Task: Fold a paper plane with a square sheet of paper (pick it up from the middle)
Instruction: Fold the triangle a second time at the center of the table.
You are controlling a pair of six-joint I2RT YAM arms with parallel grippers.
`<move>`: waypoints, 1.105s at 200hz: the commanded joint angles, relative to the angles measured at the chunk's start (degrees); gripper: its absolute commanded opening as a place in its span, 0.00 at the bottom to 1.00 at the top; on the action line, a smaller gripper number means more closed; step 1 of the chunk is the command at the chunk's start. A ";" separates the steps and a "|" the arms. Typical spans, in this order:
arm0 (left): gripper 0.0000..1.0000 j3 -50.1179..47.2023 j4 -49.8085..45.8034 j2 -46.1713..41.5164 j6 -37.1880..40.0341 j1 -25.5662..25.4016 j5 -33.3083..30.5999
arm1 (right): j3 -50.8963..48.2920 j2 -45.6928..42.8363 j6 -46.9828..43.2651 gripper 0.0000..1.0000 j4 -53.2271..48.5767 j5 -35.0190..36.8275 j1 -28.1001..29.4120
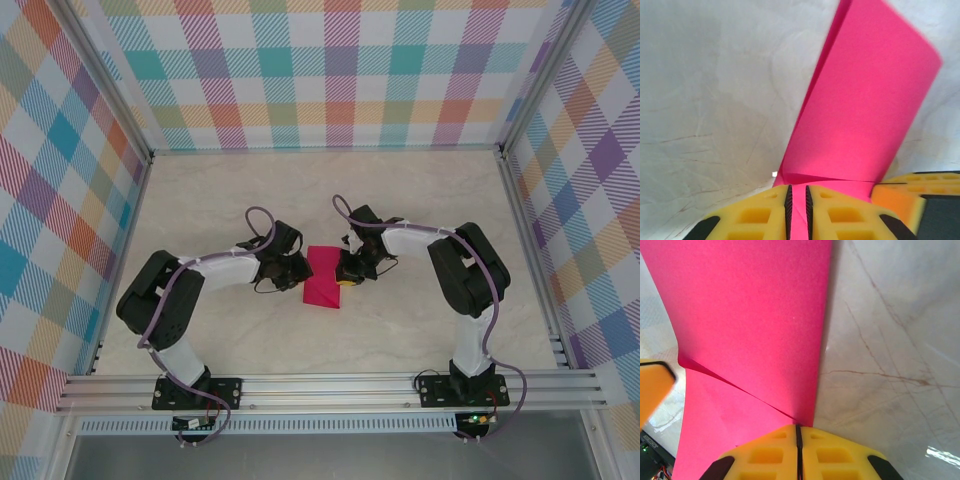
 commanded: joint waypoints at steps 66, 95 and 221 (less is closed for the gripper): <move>0.18 1.77 2.68 1.91 3.12 -2.07 5.46 | -3.49 5.90 -0.76 0.08 -3.41 12.24 0.14; 0.18 3.01 1.38 4.26 4.06 -2.12 4.57 | -3.50 5.98 -0.80 0.08 -3.50 12.28 0.17; 0.16 2.60 -8.04 1.59 5.36 0.08 -8.24 | -3.71 6.23 -0.87 0.08 -3.64 12.68 0.12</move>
